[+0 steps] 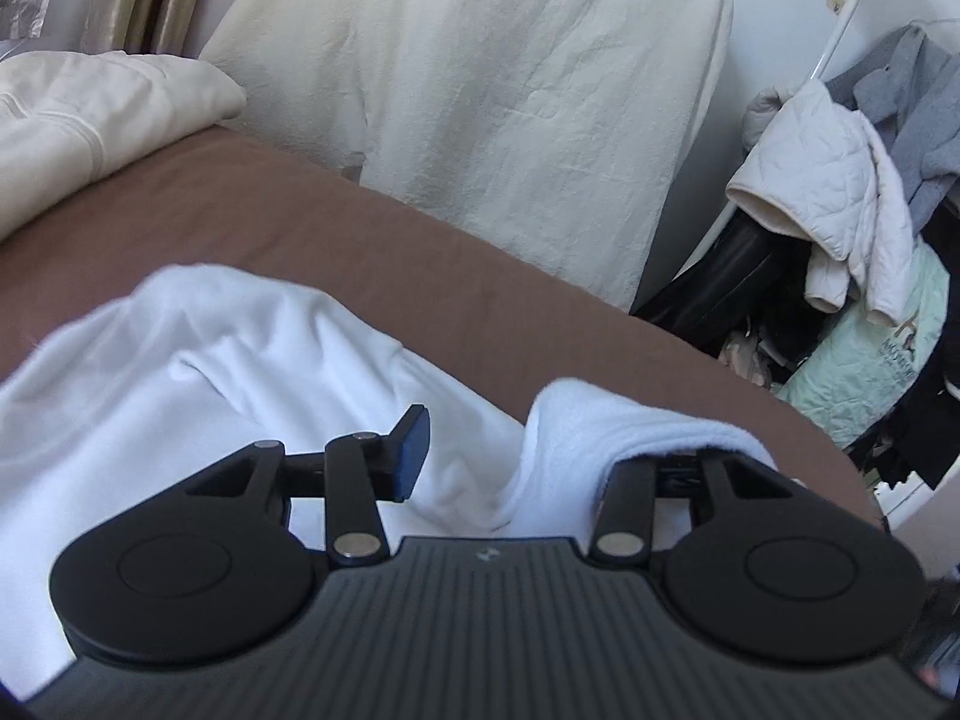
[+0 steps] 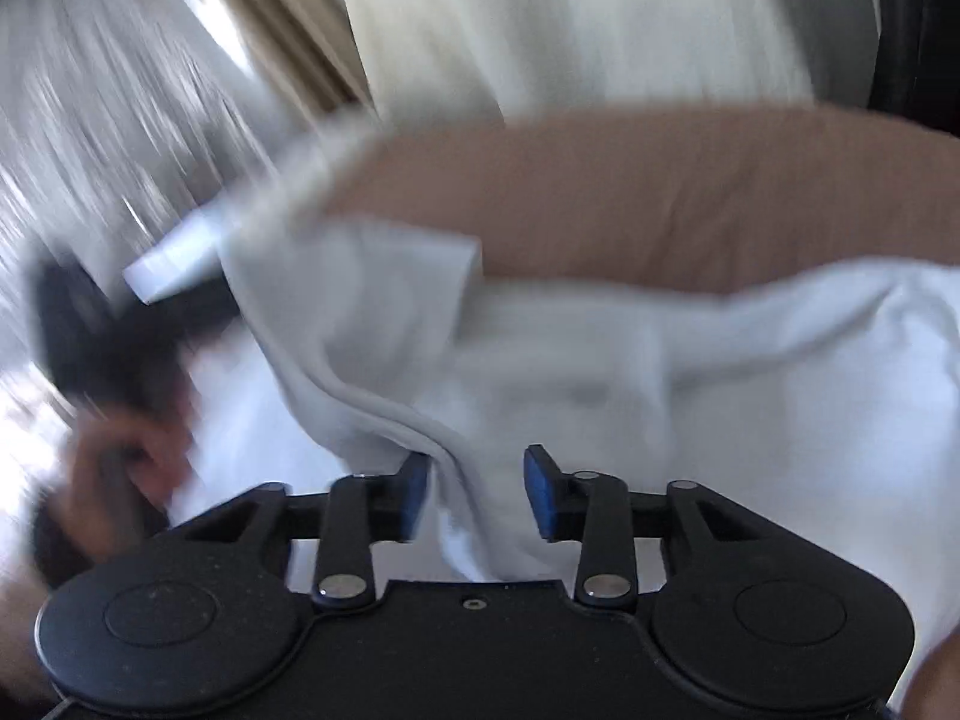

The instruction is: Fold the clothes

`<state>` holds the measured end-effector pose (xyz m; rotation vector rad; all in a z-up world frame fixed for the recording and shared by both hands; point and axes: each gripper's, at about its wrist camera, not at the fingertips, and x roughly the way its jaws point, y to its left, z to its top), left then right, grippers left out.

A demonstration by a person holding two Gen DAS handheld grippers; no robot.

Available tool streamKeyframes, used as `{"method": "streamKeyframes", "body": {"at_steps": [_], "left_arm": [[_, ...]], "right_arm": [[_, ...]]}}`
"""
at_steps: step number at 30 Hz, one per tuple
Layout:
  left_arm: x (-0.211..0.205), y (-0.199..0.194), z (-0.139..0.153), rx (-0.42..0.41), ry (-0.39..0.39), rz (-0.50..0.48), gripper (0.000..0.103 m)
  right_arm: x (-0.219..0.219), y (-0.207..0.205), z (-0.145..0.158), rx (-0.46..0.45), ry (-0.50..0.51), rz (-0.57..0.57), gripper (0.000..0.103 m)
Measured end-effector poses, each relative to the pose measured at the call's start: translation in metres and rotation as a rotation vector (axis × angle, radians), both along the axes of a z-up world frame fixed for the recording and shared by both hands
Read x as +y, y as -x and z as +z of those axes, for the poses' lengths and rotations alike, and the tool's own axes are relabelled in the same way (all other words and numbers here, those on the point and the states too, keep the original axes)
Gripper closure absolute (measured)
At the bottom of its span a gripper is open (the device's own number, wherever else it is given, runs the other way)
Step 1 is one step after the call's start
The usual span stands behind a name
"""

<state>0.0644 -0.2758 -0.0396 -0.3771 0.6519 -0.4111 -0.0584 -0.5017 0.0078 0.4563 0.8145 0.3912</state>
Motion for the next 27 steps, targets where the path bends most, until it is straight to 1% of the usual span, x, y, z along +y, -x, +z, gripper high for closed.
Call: {"method": "streamKeyframes", "body": {"at_steps": [1, 2, 4, 5, 6, 7, 8, 10, 11, 12, 14, 16, 17, 18, 19, 21, 22, 24, 25, 26, 27], "left_arm": [[0.007, 0.002, 0.003, -0.001, 0.012, 0.009, 0.056], [0.013, 0.004, 0.006, -0.006, 0.022, 0.02, 0.056], [0.02, 0.015, 0.01, -0.035, 0.021, 0.057, 0.055], [0.022, 0.022, 0.011, -0.049, 0.015, 0.072, 0.053], [0.021, 0.029, 0.009, -0.044, 0.003, 0.069, 0.052], [0.018, 0.035, 0.005, -0.023, -0.012, 0.054, 0.049], [0.013, 0.04, 0.0, 0.012, -0.036, 0.024, 0.047], [-0.001, 0.046, -0.012, 0.109, -0.098, -0.075, 0.047], [-0.005, 0.048, -0.015, 0.141, -0.114, -0.118, 0.047], [-0.007, 0.052, -0.016, 0.153, -0.123, -0.148, 0.047], [-0.003, 0.06, -0.006, 0.12, -0.118, -0.172, 0.047], [0.005, 0.068, 0.011, 0.047, -0.112, -0.173, 0.047], [0.008, 0.071, 0.019, 0.012, -0.111, -0.164, 0.047], [0.011, 0.073, 0.027, -0.023, -0.109, -0.155, 0.047], [0.01, 0.07, 0.032, -0.044, -0.104, -0.149, 0.047], [0.0, 0.056, 0.037, -0.055, -0.084, -0.148, 0.042], [-0.005, 0.048, 0.04, -0.06, -0.074, -0.147, 0.041], [-0.023, 0.025, 0.038, -0.044, -0.073, -0.167, 0.041], [-0.034, 0.012, 0.036, -0.028, -0.089, -0.191, 0.037], [-0.047, -0.003, 0.031, 0.0, -0.116, -0.226, 0.033], [-0.06, -0.018, 0.022, 0.051, -0.158, -0.273, 0.033]], "right_arm": [[-0.011, 0.008, 0.006, -0.058, -0.079, -0.011, 0.041], [-0.022, 0.015, 0.01, -0.111, -0.147, -0.026, 0.035], [-0.044, 0.027, 0.011, -0.17, -0.227, -0.065, 0.034], [-0.054, 0.03, 0.01, -0.182, -0.251, -0.091, 0.034], [-0.063, 0.034, 0.008, -0.194, -0.275, -0.118, 0.034], [-0.074, 0.031, 0.008, -0.185, -0.271, -0.173, 0.034], [-0.08, 0.032, 0.004, -0.168, -0.252, -0.24, 0.034], [-0.09, 0.027, -0.005, -0.128, -0.22, -0.384, 0.034], [-0.095, 0.023, -0.01, -0.103, -0.205, -0.451, 0.034], [-0.098, 0.019, -0.015, -0.073, -0.176, -0.501, 0.034], [-0.116, 0.004, -0.021, -0.04, -0.077, -0.57, 0.034], [-0.121, -0.002, -0.024, -0.023, 0.049, -0.632, 0.034], [-0.125, -0.005, -0.025, -0.022, 0.091, -0.656, 0.034], [-0.128, 0.008, -0.031, -0.023, 0.116, -0.673, 0.034], [-0.132, 0.005, -0.033, -0.027, 0.131, -0.689, 0.034], [-0.14, -0.002, -0.034, -0.022, 0.159, -0.712, 0.034], [-0.154, -0.003, -0.035, -0.002, 0.185, -0.723, 0.034], [-0.155, -0.014, -0.037, 0.007, 0.247, -0.709, 0.034], [-0.154, -0.021, -0.039, 0.001, 0.274, -0.695, 0.034], [-0.152, -0.023, -0.04, 0.004, 0.298, -0.677, 0.034], [-0.151, -0.026, -0.04, 0.014, 0.323, -0.665, 0.034]]}}
